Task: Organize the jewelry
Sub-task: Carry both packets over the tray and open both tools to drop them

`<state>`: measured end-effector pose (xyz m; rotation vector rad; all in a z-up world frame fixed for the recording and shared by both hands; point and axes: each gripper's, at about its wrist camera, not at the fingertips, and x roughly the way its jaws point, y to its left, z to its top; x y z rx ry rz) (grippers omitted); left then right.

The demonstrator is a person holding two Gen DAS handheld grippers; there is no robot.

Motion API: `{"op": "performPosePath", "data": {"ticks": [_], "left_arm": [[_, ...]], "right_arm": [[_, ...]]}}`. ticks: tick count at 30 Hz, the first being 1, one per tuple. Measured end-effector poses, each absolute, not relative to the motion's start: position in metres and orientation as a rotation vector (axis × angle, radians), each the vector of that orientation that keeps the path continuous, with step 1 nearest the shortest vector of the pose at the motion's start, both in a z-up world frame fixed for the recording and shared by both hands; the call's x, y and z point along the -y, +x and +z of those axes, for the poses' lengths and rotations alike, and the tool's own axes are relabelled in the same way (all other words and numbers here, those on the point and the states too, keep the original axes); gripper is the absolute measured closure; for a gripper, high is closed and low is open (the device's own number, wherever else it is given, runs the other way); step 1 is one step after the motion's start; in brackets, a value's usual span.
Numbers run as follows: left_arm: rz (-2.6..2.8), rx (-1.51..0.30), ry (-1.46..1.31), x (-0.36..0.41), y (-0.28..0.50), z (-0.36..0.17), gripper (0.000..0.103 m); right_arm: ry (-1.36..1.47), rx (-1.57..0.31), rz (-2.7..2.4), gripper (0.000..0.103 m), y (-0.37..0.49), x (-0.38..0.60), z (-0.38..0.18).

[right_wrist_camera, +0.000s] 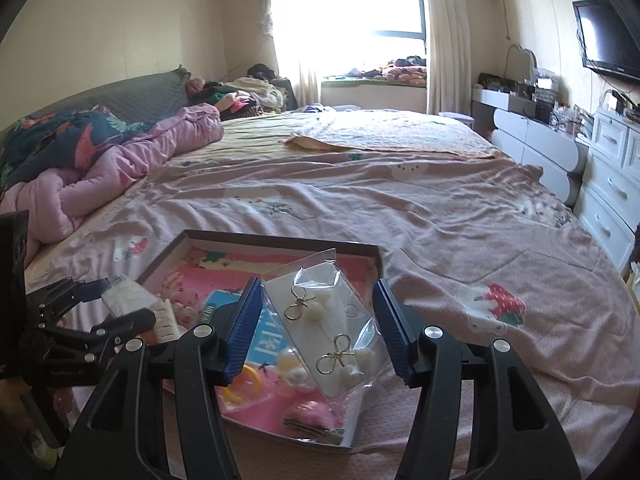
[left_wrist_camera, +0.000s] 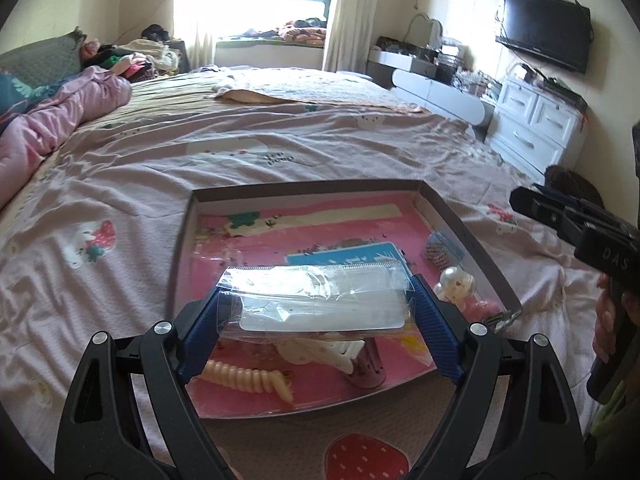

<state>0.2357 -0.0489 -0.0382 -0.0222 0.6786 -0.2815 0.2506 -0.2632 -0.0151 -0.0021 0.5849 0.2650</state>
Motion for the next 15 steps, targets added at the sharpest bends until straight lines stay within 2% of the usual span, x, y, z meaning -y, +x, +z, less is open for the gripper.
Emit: {"op": "performPosePath", "data": {"ticks": [15], "left_arm": [[-0.346, -0.737, 0.057, 0.08, 0.246, -0.065, 0.025]], "right_arm": [[0.014, -0.713, 0.27, 0.048, 0.283, 0.263, -0.058]]}}
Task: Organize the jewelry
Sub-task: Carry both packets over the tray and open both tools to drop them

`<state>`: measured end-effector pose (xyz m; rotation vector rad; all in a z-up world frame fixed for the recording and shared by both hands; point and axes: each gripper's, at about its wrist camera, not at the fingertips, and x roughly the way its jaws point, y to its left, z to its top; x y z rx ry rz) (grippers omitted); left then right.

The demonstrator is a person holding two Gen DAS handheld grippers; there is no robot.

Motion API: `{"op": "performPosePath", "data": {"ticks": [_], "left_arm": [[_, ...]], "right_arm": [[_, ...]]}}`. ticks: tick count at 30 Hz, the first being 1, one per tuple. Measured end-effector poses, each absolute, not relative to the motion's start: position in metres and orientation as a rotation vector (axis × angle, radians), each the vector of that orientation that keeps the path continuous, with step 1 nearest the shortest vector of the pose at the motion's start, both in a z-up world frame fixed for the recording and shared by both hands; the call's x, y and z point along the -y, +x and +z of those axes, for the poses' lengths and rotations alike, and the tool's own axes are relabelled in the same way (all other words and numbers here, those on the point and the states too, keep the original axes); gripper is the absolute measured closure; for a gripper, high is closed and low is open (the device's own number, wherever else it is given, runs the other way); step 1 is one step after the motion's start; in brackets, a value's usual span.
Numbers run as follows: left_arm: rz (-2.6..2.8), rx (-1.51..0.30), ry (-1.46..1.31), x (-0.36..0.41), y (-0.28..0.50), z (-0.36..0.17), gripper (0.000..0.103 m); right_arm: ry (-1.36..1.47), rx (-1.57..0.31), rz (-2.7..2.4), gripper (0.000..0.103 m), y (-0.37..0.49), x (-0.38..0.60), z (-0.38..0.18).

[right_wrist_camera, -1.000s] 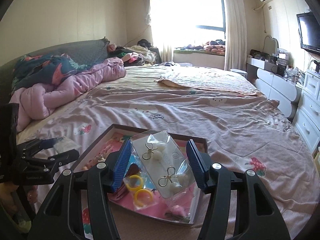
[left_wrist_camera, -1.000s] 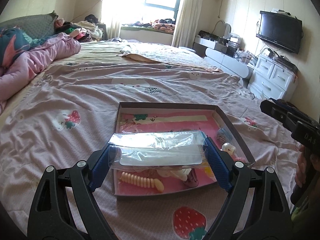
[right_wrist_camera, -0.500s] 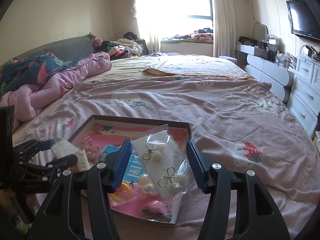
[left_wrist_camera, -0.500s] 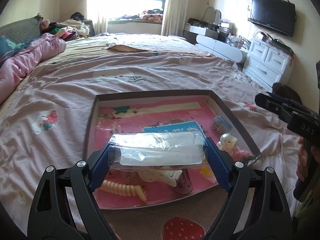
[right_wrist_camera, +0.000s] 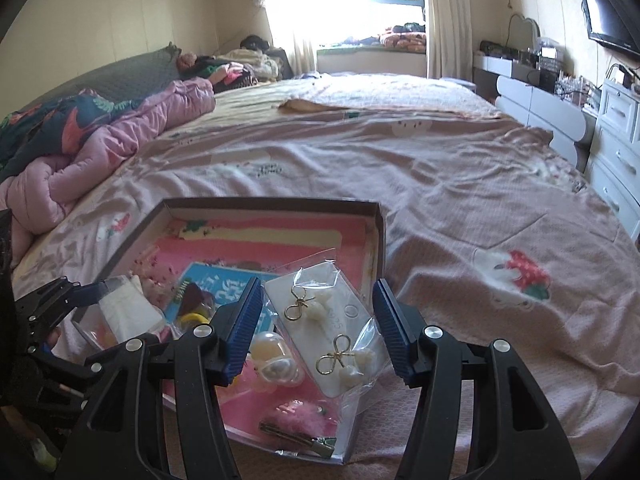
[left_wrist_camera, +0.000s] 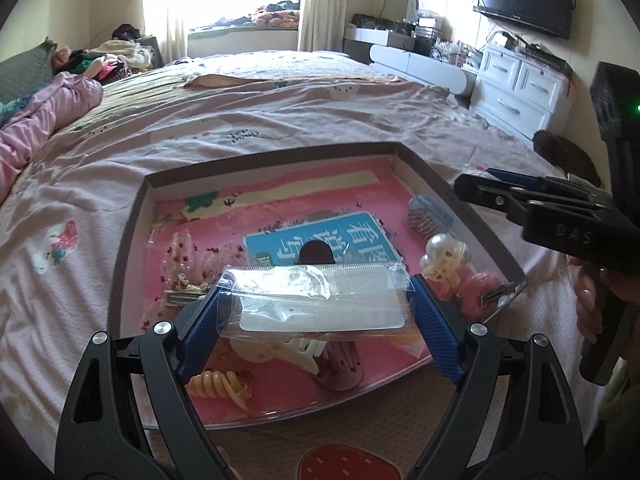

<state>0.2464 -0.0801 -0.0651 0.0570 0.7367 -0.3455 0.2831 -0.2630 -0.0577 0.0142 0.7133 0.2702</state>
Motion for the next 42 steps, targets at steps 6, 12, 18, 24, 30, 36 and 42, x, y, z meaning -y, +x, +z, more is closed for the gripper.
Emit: {"op": "performPosePath", "data": {"ticks": [6, 12, 18, 24, 30, 36, 42], "left_arm": [[-0.346, -0.736, 0.091, 0.086, 0.244, -0.069, 0.024], [-0.347, -0.736, 0.107, 0.091, 0.242, -0.071, 0.024], [-0.354, -0.741, 0.11, 0.092, 0.242, -0.072, 0.02], [-0.363, -0.747, 0.119, 0.096, 0.239, -0.074, 0.019], [-0.365, -0.742, 0.118, 0.097, 0.235, -0.07, 0.016], [-0.361, -0.718, 0.11, 0.093, 0.228, -0.06, 0.013], [-0.344, -0.693, 0.092, 0.084, 0.217, -0.047, 0.012]], "right_arm": [[0.042, -0.757, 0.259, 0.048, 0.291, 0.261, -0.073], [0.079, -0.789, 0.261, 0.046, 0.295, 0.264, -0.081], [0.076, -0.788, 0.268, 0.045, 0.293, 0.262, -0.079], [0.079, -0.777, 0.269, 0.044, 0.287, 0.264, -0.075], [0.09, -0.742, 0.262, 0.039, 0.275, 0.269, -0.062], [0.11, -0.704, 0.256, 0.033, 0.26, 0.277, -0.05], [0.104, -0.663, 0.25, 0.028, 0.243, 0.28, -0.037]]}}
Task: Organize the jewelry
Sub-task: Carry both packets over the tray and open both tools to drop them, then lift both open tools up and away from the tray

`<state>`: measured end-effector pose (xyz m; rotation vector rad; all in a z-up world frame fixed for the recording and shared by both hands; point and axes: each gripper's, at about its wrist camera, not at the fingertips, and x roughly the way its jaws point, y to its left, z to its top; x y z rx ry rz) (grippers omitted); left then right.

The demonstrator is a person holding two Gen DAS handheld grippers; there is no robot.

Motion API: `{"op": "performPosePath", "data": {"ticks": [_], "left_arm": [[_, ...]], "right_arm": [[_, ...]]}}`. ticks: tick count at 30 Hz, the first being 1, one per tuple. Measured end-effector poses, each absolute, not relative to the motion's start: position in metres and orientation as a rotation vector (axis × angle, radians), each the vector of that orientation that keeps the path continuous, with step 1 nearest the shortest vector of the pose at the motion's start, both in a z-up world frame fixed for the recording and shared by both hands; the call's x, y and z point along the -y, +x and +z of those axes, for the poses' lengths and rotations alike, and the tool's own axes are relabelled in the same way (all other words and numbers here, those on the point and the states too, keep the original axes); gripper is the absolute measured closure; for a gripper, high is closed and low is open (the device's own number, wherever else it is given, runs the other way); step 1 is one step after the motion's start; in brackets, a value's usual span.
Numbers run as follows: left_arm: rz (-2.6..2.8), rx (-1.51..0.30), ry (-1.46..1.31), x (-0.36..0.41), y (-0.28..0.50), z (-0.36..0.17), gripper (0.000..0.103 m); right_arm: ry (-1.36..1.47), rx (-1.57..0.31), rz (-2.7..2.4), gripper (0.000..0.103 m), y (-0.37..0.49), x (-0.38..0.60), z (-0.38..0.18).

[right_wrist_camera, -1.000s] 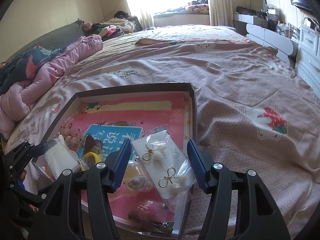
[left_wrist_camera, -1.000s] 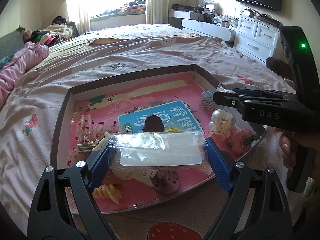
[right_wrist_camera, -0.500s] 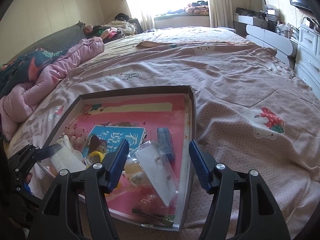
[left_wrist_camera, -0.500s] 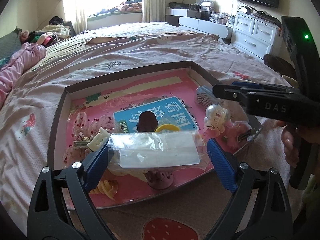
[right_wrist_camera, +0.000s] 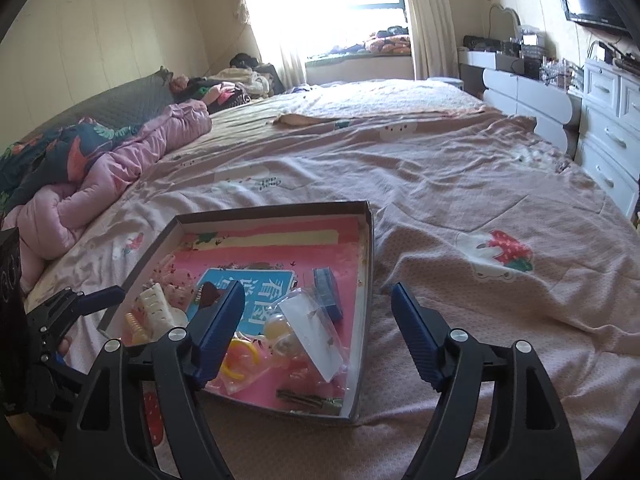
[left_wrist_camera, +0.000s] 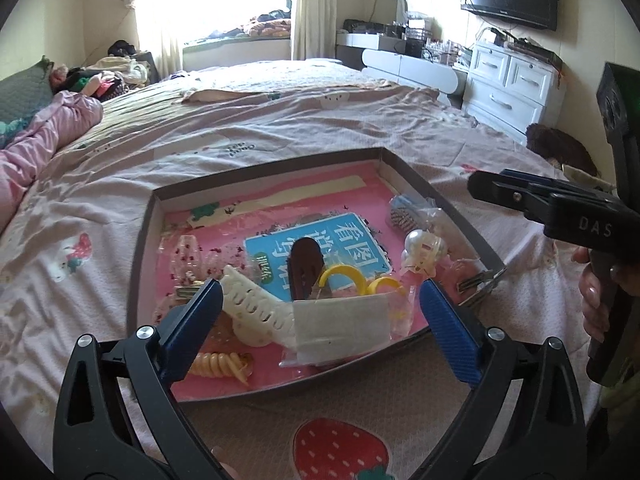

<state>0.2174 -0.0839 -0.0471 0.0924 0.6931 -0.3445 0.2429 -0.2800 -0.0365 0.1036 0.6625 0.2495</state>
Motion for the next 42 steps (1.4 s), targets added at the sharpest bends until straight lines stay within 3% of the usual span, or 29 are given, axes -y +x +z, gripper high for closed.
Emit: {"op": "performPosePath", "data": {"ticks": [19, 42], "left_arm": [[-0.253, -0.62, 0.002, 0.043, 0.176, -0.008, 0.012], [-0.207, -0.516, -0.026, 0.018, 0.106, 0.002, 0.012]], "right_arm": [[0.019, -0.532, 0.26, 0.009, 0.176, 0.263, -0.004], [0.012, -0.427, 0.291, 0.007, 0.099, 0.252, -0.001]]}}
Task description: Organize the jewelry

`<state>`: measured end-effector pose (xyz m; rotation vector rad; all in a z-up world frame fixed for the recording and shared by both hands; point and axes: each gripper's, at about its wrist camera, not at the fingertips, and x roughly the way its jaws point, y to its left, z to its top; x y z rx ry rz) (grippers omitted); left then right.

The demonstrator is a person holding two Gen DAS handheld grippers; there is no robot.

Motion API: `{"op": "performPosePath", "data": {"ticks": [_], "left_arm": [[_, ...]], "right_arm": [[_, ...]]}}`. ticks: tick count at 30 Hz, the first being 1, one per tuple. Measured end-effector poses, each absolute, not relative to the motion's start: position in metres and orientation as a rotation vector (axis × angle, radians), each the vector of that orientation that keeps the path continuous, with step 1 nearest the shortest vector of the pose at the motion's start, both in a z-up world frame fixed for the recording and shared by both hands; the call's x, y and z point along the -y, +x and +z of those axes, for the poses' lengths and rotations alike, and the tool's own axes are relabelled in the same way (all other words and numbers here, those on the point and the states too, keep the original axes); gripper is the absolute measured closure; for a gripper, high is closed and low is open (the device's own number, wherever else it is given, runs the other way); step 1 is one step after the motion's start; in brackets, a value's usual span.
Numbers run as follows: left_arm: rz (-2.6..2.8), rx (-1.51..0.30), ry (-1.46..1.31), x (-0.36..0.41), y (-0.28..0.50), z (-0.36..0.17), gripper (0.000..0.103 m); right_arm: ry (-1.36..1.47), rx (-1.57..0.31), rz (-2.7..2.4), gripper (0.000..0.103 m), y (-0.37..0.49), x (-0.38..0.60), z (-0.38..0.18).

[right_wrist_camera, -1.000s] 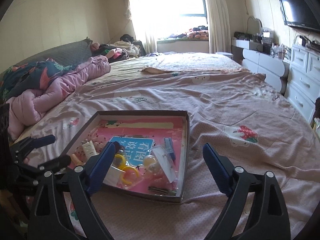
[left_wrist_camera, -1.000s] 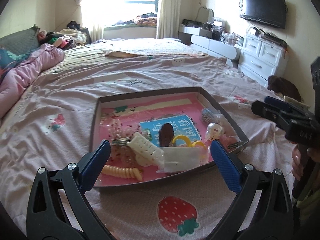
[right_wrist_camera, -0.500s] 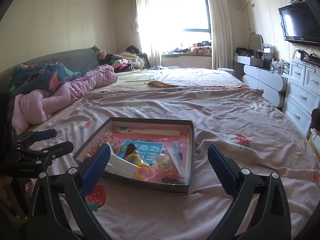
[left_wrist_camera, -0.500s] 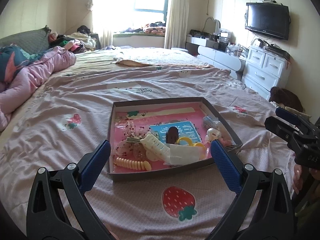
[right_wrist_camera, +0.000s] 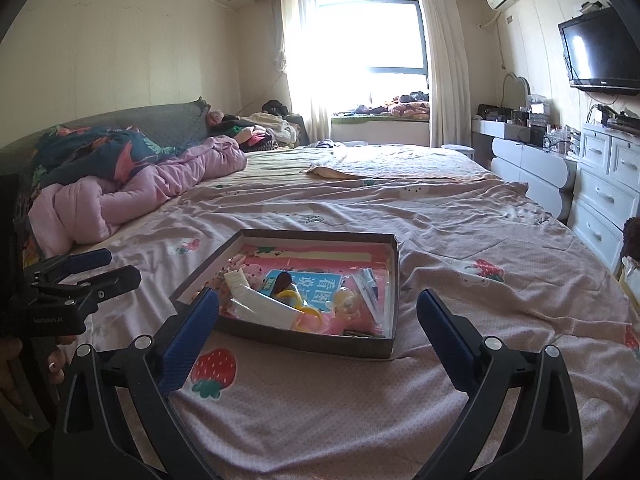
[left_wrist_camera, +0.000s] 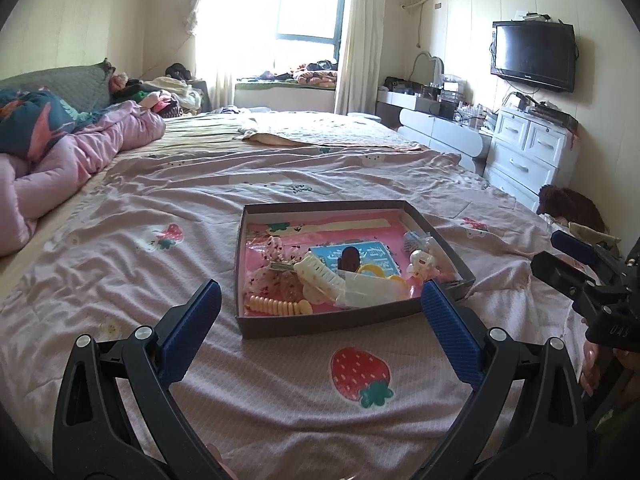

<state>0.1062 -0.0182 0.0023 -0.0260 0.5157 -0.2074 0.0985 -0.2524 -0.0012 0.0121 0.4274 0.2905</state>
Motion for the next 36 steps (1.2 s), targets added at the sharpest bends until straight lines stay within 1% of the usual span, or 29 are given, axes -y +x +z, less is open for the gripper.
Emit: {"op": "performPosePath", "data": {"ticks": [10, 21, 32, 36], "left_arm": [[-0.169, -0.496, -0.035, 0.008, 0.084, -0.004, 0.012], [-0.158, -0.48, -0.021, 0.01, 0.069, -0.014, 0.012], [-0.16, -0.476, -0.05, 0.009, 0.069, -0.016, 0.011], [-0.161, -0.475, -0.053, 0.01, 0.071, -0.017, 0.012]], "right_arm": [[-0.014, -0.358, 0.274, 0.007, 0.073, 0.251, -0.003], [0.0, -0.325, 0.267, 0.007, 0.059, 0.25, -0.009], [-0.042, -0.268, 0.249, 0.007, 0.052, 0.244, -0.014], [-0.049, -0.274, 0.256, 0.007, 0.054, 0.242, -0.017]]}}
